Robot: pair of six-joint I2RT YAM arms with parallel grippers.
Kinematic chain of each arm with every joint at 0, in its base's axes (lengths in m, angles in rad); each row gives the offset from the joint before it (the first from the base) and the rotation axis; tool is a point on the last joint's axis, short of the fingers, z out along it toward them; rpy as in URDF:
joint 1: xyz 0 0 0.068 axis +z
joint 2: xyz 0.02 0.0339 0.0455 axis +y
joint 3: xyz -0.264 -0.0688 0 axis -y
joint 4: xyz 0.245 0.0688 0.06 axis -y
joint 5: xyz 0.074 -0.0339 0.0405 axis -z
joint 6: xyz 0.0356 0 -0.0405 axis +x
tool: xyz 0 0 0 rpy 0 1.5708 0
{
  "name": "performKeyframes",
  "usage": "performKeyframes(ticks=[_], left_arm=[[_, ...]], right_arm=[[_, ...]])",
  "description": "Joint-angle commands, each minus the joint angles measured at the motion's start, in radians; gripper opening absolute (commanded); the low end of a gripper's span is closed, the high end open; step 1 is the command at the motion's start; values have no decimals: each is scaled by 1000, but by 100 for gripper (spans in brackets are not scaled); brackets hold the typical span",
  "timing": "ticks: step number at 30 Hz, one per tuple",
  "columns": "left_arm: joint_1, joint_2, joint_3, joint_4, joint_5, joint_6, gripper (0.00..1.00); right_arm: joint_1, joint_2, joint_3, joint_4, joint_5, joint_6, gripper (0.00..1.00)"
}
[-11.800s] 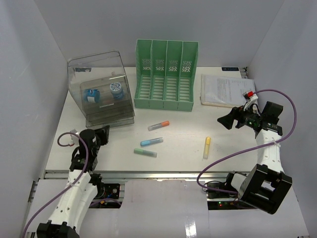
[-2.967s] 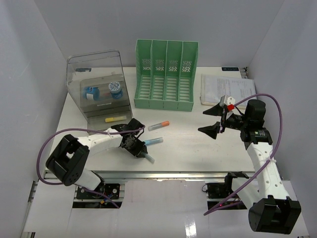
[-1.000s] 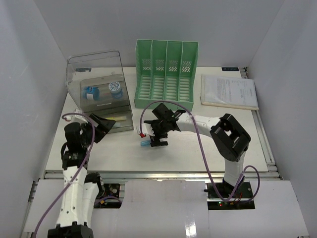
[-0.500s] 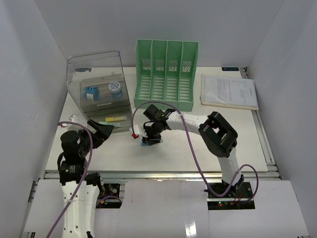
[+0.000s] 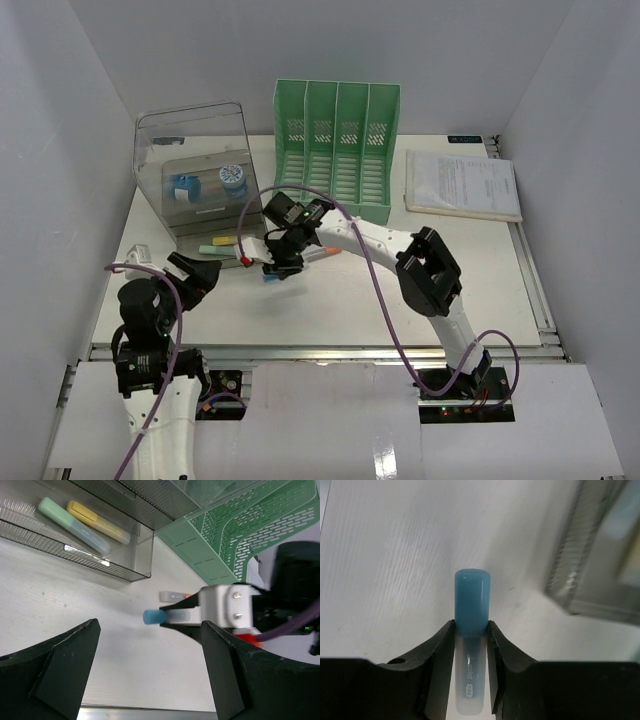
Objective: Organize the desk
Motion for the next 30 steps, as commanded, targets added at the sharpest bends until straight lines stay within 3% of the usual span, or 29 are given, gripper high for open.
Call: performKeyframes(ticks=[1, 5, 10, 11, 13, 17, 23, 25, 27, 30], left_arm=[[3, -44, 49, -64, -97, -44, 92], [3, -116, 58, -118, -203, -108, 92], [3, -144, 61, -144, -223, -123, 92], [3, -143, 63, -147, -223, -122, 92], [3, -138, 63, -148, -216, -123, 92], [3, -136, 48, -133, -188, -134, 92], [3, -149, -5, -106, -128, -149, 92], [3, -150, -26, -78, -89, -154, 92], [3, -148, -57, -57, -35, -158, 92], [2, -149, -88, -20, 10, -169, 92]], right_arm=[[65, 26, 214, -5, 101, 5, 8], [92, 122, 351, 133, 205, 82, 8], [92, 203, 424, 360, 310, 147, 12], [92, 217, 421, 407, 326, 157, 16], [92, 242, 419, 502, 363, 175, 35], [83, 279, 423, 521, 390, 186, 71], [5, 83, 214, 482, 203, 230, 96], [-38, 5, 145, 413, 75, 179, 94], [-86, -74, 54, 314, -177, 67, 93], [-167, -118, -14, 63, -317, -226, 93]])
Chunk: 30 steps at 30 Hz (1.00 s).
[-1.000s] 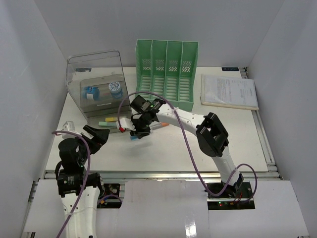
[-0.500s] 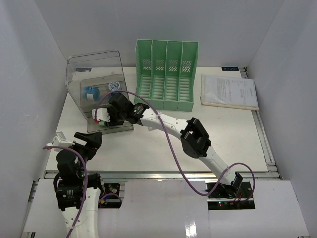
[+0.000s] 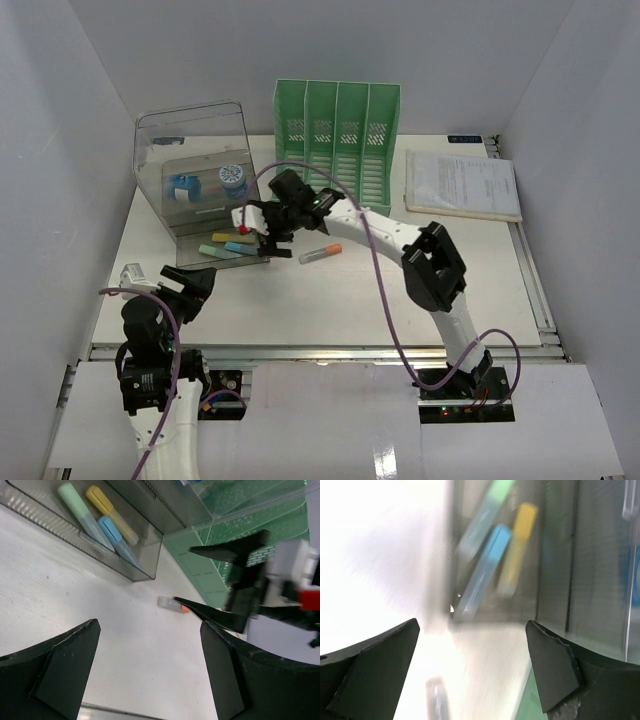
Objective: Organize the desk
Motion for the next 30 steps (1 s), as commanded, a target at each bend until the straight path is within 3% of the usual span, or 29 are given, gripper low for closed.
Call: performKeyframes(ticks=[1, 4, 10, 20, 23, 27, 30], left_arm=[[2, -3, -53, 71, 118, -25, 92], [3, -6, -78, 87, 141, -36, 93], [3, 1, -84, 92, 155, -29, 93], [3, -2, -100, 90, 150, -32, 92], [3, -7, -99, 86, 148, -32, 93], [3, -16, -100, 71, 134, -43, 92], [3, -23, -109, 52, 114, -71, 93]], right_arm=[[-124, -142, -87, -331, -331, -386, 93], [-164, -141, -142, -369, -276, -443, 93], [-232, -3, -53, -369, -162, -413, 93], [-246, 127, 9, -402, -124, -382, 97], [-245, 143, 18, -405, -113, -350, 83], [-245, 149, 25, -421, -98, -310, 43], [-245, 129, -2, -429, -105, -301, 25]])
